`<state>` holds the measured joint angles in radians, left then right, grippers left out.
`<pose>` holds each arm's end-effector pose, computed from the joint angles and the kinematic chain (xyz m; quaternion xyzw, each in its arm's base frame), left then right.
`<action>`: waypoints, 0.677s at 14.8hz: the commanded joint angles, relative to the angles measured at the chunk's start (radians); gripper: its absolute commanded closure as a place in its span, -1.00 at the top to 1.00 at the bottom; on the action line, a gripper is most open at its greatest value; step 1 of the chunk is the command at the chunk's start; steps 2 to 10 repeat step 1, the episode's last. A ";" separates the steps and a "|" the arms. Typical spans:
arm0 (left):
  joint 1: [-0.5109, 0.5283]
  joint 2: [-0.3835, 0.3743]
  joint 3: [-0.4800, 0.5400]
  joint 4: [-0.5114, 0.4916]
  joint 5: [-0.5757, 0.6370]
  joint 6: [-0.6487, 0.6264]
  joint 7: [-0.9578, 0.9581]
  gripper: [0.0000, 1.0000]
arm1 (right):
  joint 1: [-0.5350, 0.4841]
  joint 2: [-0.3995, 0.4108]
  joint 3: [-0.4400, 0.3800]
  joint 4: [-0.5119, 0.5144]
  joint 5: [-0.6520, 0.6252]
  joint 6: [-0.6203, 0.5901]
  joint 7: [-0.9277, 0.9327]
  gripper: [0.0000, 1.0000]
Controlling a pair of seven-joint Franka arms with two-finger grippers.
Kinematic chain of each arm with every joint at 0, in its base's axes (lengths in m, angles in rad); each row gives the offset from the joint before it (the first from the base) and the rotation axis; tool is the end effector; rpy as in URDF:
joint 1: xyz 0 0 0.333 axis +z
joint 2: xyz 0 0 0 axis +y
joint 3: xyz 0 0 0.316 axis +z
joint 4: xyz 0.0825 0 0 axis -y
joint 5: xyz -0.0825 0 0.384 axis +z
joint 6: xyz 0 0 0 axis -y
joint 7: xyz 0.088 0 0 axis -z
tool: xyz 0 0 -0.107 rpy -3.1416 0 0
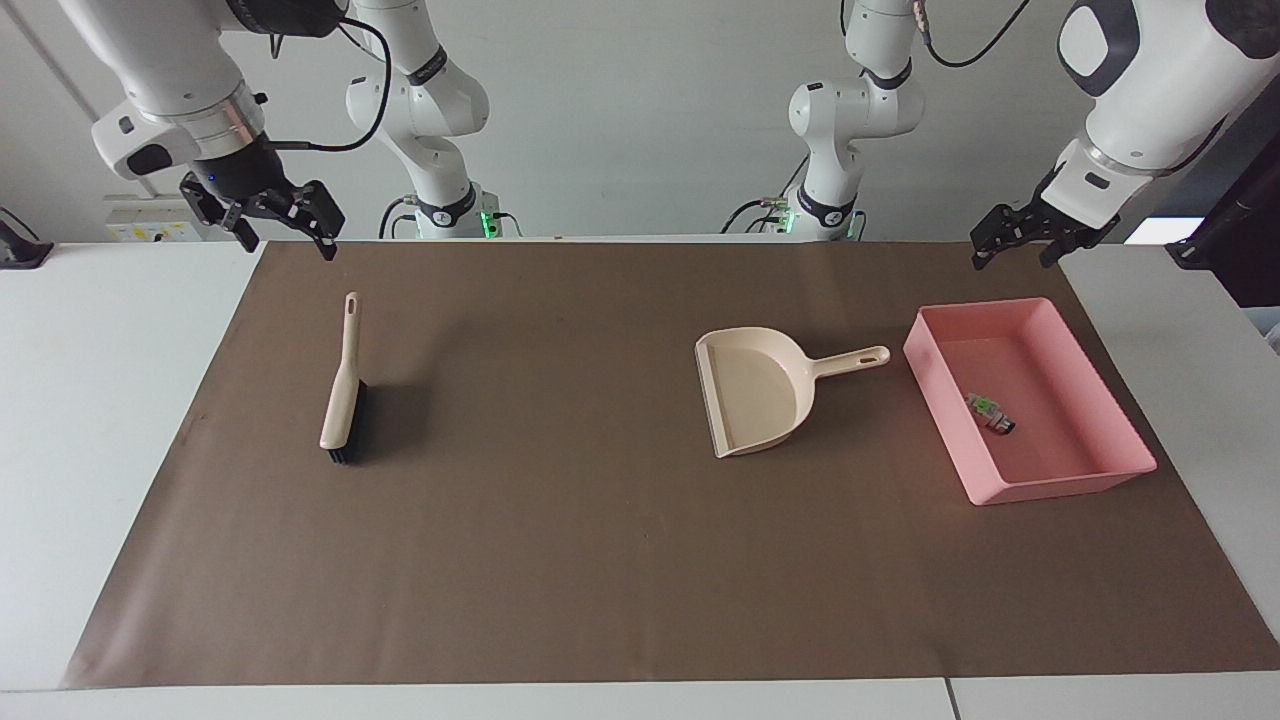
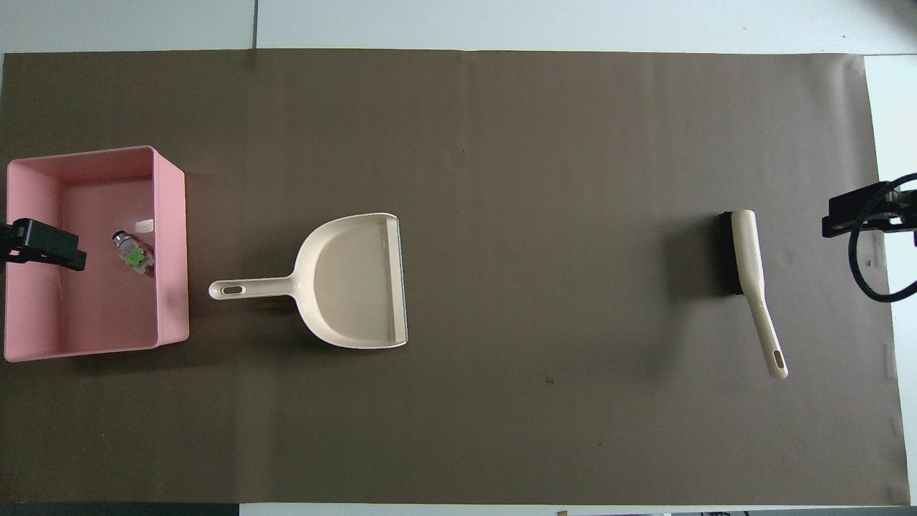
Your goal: Clean e-waste and dump in bin
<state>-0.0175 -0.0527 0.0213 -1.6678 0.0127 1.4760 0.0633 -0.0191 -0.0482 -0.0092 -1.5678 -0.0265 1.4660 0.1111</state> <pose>0.5253 0.0037 0.6002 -0.9971 0.0296 0.0697 0.0035 0.5283 -0.0182 0.6431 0.9971 -0.0706 -0.0262 0.0141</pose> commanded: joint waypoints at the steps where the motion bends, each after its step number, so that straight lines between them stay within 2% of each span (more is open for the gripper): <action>1: 0.007 -0.036 -0.004 -0.041 0.007 0.020 -0.008 0.96 | -0.010 -0.002 0.003 -0.005 0.000 0.013 -0.022 0.99; 10: 0.007 -0.036 -0.004 -0.041 0.007 0.020 -0.008 0.96 | -0.010 -0.002 0.003 -0.005 0.000 0.013 -0.022 0.99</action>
